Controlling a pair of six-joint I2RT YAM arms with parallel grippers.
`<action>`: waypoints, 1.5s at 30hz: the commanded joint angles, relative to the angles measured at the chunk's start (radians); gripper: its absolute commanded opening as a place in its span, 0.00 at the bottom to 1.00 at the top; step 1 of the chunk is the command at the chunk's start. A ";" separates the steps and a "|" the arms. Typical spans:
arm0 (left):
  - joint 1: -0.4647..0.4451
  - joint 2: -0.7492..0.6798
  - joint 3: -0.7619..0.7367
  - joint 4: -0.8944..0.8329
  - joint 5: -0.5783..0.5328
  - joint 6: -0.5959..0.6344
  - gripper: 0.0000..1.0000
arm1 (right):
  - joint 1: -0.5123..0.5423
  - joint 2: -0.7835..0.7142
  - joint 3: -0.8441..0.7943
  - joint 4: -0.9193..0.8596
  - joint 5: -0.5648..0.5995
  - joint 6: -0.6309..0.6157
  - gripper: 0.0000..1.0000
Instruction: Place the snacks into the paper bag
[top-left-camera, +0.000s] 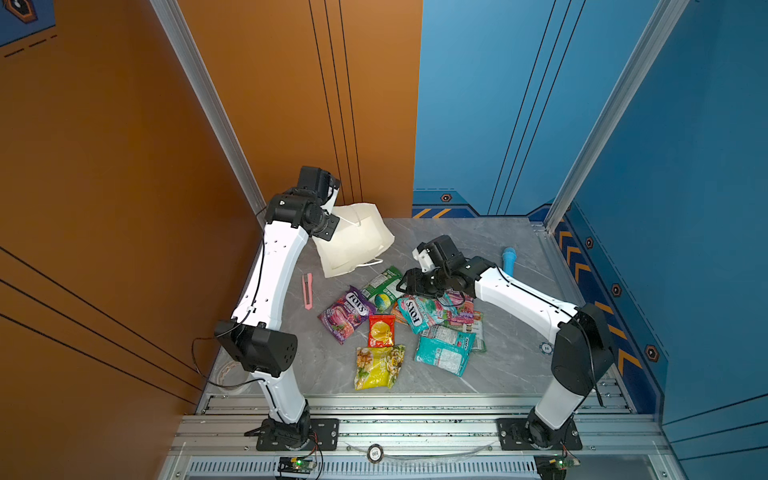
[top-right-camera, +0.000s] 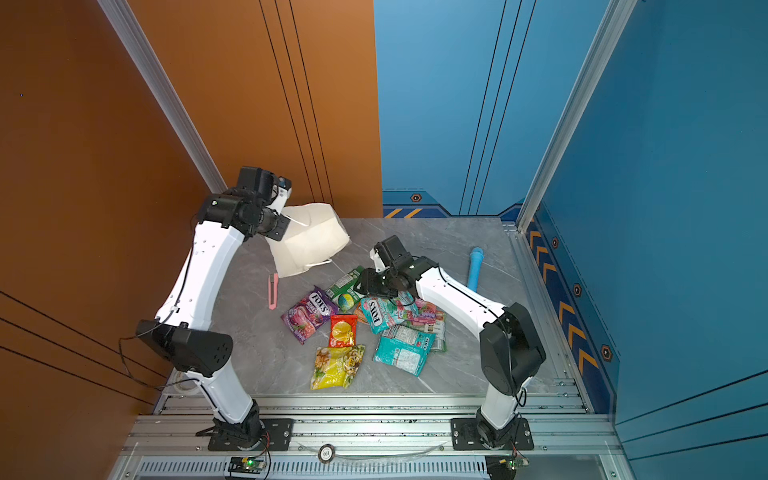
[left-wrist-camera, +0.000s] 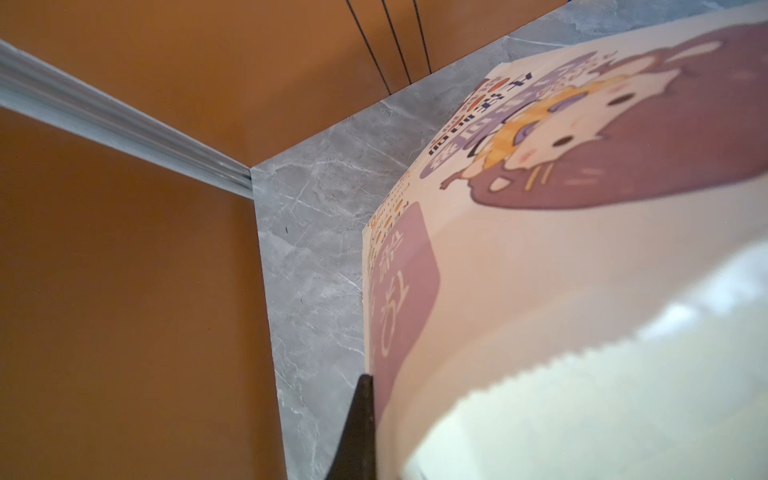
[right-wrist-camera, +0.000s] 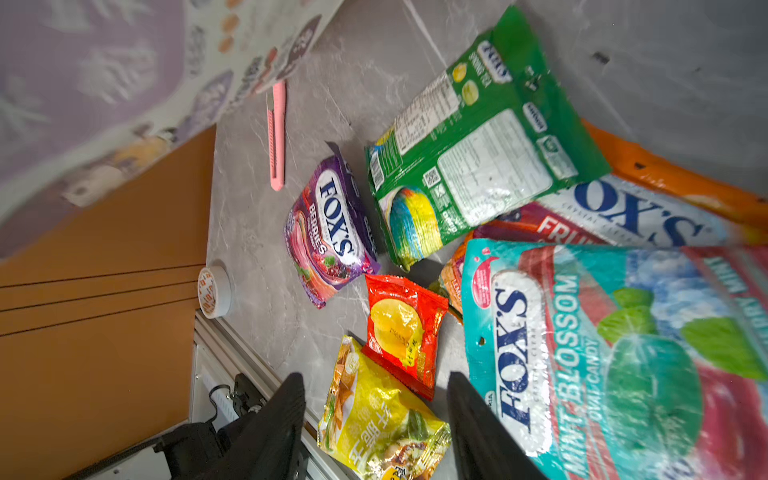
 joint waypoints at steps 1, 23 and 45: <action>0.014 0.022 0.064 -0.127 0.068 -0.089 0.00 | 0.026 -0.009 -0.035 -0.013 -0.005 0.006 0.57; 0.148 0.129 0.123 -0.238 0.281 -0.198 0.00 | 0.139 -0.027 -0.144 0.040 -0.006 0.100 0.54; 0.208 0.144 0.112 -0.246 0.335 -0.213 0.02 | 0.122 0.499 0.372 -0.006 0.017 -0.062 0.37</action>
